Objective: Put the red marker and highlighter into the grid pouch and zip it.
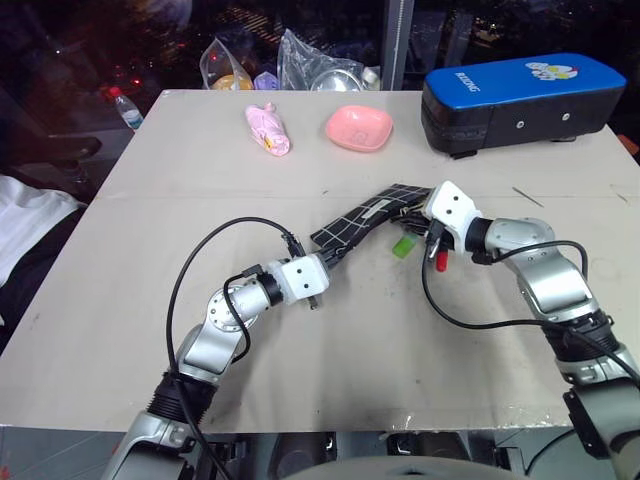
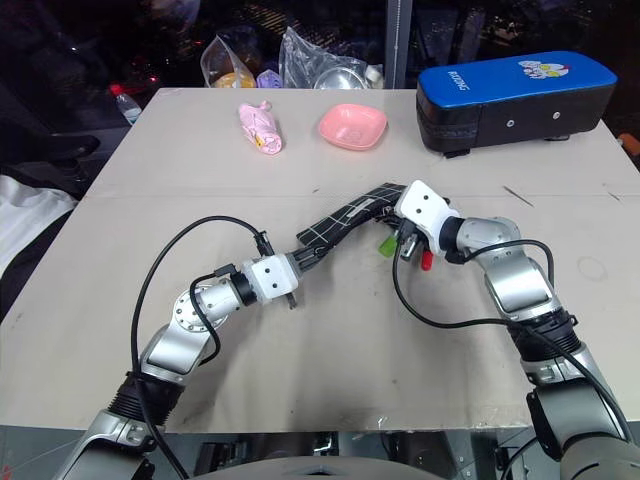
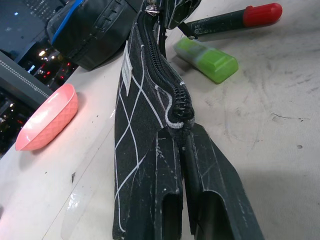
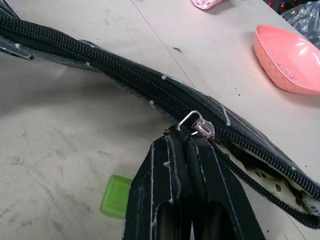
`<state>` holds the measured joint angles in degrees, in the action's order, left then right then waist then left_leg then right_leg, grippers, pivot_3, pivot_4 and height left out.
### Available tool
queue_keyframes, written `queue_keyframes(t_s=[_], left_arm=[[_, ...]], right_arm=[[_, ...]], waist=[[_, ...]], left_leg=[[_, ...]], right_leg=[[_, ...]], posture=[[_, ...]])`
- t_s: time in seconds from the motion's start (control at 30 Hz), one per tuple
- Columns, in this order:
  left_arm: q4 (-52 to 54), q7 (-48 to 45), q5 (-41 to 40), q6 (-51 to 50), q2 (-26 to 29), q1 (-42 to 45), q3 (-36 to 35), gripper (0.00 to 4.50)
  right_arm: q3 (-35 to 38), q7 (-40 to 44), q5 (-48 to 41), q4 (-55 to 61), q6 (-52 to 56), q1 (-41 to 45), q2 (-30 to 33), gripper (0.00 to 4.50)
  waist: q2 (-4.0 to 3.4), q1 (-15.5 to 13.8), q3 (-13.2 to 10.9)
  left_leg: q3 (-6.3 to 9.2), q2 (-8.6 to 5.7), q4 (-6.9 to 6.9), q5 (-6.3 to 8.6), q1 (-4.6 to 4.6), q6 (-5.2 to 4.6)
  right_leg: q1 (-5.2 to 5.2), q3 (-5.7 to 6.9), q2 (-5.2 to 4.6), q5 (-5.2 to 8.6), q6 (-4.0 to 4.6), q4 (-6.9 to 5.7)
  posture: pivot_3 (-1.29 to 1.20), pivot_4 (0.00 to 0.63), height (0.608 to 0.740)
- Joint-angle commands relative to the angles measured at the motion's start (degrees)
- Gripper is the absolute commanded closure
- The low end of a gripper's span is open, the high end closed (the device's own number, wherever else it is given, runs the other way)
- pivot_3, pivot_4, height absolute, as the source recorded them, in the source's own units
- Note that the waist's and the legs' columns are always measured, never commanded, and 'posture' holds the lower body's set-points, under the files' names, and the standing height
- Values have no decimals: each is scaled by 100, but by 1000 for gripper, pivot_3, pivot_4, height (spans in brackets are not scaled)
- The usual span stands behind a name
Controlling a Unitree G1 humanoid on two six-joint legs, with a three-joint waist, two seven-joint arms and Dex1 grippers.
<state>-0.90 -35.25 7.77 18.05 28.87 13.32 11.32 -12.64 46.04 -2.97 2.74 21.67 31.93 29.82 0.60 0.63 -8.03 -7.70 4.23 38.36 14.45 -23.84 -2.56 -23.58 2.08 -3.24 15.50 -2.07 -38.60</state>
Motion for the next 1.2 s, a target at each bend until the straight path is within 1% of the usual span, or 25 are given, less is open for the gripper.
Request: queue_keyframes(t_s=[0.03,0.2,0.6,1.03,1.07,1.1,1.13,1.2], left_arm=[[112,-20,3,158,31,2,13,4500],[87,-48,3,161,31,27,34,4500],[77,-66,38,152,19,32,75,4500],[77,-61,61,119,-30,31,71,4500],[79,-51,61,112,-39,27,68,4500],[81,-42,62,106,-47,23,64,4500],[82,-38,64,102,-54,21,60,4500],[93,2,-19,47,-112,14,-10,4500]], right_arm=[[54,144,-4,148,-294,38,111,4471],[-168,535,-175,568,-168,-111,116,4471],[-449,521,-73,782,-86,-175,-116,4471],[-921,521,-46,1252,146,-347,-337,4471],[-878,517,-55,1255,186,-344,-306,4201],[-807,503,-65,1264,197,-352,-270,4029],[-755,492,-72,1272,206,-356,-245,3701],[-469,429,-237,1433,426,-473,-154,2793]], waist=[[0,-1,0],[0,0,0],[0,0,0],[0,-2,0],[0,-2,0],[0,-2,0],[0,-2,0],[0,-14,0]], left_leg=[[0,0,0,0,0,0],[1,0,0,0,0,0],[1,0,1,0,0,0],[2,0,2,0,0,0],[2,0,2,0,0,0],[2,0,2,0,0,0],[2,0,2,0,0,0],[2,-1,2,0,0,0]], right_leg=[[0,0,0,0,0,0],[0,0,0,0,0,0],[0,1,1,0,0,-1],[0,1,1,0,0,-1],[0,1,1,0,0,-1],[0,1,1,0,0,-1],[0,1,1,0,0,-1],[0,1,1,0,0,-1]], posture=[[0,150,740],[0,150,740],[0,150,740],[0,150,740],[0,150,740],[0,150,740],[0,150,740],[0,150,740]])
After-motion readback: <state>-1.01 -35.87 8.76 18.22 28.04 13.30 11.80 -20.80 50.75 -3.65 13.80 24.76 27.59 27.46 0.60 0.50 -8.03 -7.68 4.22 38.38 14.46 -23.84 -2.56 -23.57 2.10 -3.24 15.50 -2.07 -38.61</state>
